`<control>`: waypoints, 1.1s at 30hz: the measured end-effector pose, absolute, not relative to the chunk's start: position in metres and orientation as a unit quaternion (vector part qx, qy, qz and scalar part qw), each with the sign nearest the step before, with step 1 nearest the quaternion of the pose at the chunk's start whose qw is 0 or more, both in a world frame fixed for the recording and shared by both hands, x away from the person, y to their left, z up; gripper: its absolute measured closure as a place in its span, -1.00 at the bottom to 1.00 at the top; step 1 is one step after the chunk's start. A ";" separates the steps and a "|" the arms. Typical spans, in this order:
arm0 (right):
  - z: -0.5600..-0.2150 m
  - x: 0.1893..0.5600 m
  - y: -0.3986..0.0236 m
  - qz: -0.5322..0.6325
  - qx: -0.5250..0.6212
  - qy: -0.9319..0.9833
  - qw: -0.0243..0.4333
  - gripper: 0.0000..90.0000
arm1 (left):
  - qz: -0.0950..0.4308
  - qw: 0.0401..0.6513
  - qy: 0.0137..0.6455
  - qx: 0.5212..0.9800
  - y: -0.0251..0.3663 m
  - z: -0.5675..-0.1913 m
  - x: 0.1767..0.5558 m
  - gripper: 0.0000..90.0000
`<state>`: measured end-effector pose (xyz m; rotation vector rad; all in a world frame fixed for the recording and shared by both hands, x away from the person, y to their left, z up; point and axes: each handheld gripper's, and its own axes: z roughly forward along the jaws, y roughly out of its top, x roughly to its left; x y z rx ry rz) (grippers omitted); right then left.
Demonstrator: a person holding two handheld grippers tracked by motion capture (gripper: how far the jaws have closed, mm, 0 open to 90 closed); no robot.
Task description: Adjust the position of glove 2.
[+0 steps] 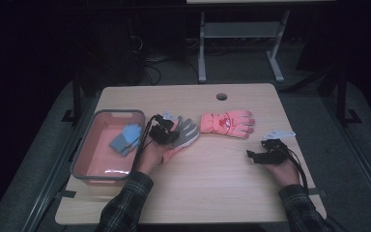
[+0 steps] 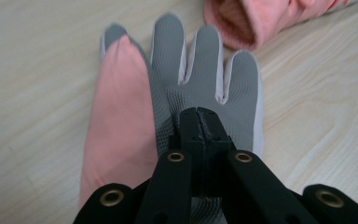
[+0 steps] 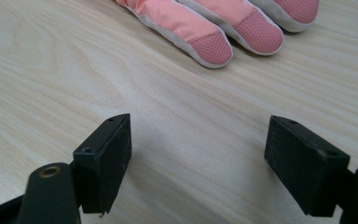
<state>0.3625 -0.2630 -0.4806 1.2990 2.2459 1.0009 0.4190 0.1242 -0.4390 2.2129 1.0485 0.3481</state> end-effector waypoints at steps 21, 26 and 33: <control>-0.481 0.363 -0.262 0.351 0.459 0.796 0.182 -0.51 | 0.067 0.318 0.338 0.883 0.106 -0.436 0.367 0.99; -0.481 0.363 -0.262 0.350 0.458 0.797 0.181 -0.51 | 0.045 0.324 0.313 0.892 0.093 -0.436 0.354 0.99; -0.481 0.363 -0.262 0.351 0.457 0.797 0.182 -0.51 | 0.030 0.338 0.282 0.897 0.071 -0.436 0.343 0.99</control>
